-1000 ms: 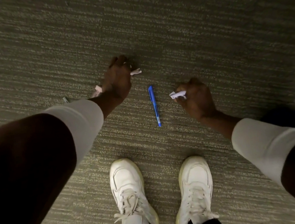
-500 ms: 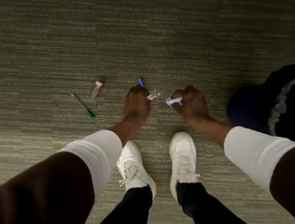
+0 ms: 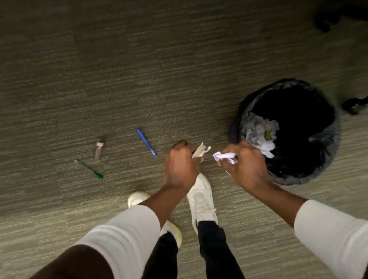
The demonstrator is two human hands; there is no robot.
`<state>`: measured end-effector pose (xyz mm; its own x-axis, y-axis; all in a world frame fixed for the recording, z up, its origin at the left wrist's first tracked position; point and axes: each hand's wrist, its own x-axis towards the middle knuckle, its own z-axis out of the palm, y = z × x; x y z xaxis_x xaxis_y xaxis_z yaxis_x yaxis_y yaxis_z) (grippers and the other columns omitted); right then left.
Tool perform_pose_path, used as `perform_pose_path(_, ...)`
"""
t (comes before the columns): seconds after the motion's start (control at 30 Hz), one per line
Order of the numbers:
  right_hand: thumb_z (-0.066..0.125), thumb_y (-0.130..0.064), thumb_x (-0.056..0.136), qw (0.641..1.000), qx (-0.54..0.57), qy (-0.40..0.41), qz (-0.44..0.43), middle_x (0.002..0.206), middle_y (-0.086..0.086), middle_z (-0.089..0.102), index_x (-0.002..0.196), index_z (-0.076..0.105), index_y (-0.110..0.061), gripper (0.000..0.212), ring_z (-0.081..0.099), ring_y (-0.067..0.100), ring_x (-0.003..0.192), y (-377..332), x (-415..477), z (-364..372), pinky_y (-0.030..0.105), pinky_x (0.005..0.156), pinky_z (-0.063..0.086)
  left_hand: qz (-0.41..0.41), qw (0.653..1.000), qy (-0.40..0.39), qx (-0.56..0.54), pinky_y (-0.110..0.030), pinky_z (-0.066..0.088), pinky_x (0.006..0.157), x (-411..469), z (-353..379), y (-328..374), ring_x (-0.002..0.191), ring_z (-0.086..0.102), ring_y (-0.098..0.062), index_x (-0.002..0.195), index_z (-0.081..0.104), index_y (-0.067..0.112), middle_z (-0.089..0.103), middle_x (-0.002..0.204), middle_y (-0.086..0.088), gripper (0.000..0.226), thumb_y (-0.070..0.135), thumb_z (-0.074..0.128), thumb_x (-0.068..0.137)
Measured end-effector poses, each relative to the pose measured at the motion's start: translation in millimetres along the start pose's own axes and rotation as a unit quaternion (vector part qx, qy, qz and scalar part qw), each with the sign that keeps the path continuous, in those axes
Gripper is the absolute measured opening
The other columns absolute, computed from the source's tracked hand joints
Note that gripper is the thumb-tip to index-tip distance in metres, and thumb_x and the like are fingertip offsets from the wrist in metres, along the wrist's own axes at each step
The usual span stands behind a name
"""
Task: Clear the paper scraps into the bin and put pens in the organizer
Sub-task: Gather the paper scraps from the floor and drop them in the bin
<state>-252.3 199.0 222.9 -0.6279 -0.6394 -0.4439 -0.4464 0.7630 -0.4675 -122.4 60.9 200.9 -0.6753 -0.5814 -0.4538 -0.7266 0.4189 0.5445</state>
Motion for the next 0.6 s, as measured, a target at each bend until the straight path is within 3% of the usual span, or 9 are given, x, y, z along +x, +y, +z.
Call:
perform_pose_path(0.13,0.08,-0.026,0.087,0.998,0.017,0.042,0.053,0.094,0.008,0.072,0.099,0.078,-0.022,0.013,0.069,0.026,0.085,27.8,-18.3,-29.7,0.034,0.075,0.054,0.036,0.999,0.001,-0.029,-0.034,0.051,0.078,6.6,8.5,61.3,0.085,0.067,-0.023,0.098,0.079,0.013,0.071,0.096,-0.008,0.015,0.021,0.082,0.085)
perform_pose_path(0.3,0.077,-0.029,0.088,0.985,0.053,0.111,0.123,0.093,0.016,0.075,0.101,0.079,-0.016,0.018,0.07,0.036,0.089,62.3,-31.9,-49.5,0.043,0.073,0.057,0.052,0.998,-0.029,-0.026,-0.026,0.035,0.071,13.6,38.9,122.7,0.089,0.068,-0.028,0.096,0.077,0.012,0.07,0.101,-0.01,0.016,0.024,0.08,0.087)
perform_pose_path(0.47,0.078,-0.031,0.089,0.961,0.095,0.147,0.215,0.096,0.014,0.078,0.104,0.078,-0.015,0.022,0.072,0.036,0.093,99.3,-31.8,-59.1,0.042,0.077,0.057,0.083,0.996,-0.034,-0.019,-0.04,0.055,0.079,17.0,66.0,162.1,0.092,0.07,-0.034,0.097,0.077,0.007,0.072,0.102,-0.015,0.018,0.021,0.081,0.086)
perform_pose_path(0.6,0.081,-0.025,0.086,0.942,0.135,0.171,0.255,0.096,0.012,0.079,0.103,0.077,-0.013,0.021,0.073,0.033,0.09,116.0,-29.8,-61.8,0.031,0.071,0.049,0.059,0.997,-0.048,-0.013,-0.04,0.058,0.08,20.4,84.4,174.9,0.093,0.072,-0.031,0.099,0.077,0.006,0.076,0.103,-0.014,0.023,0.024,0.084,0.087)
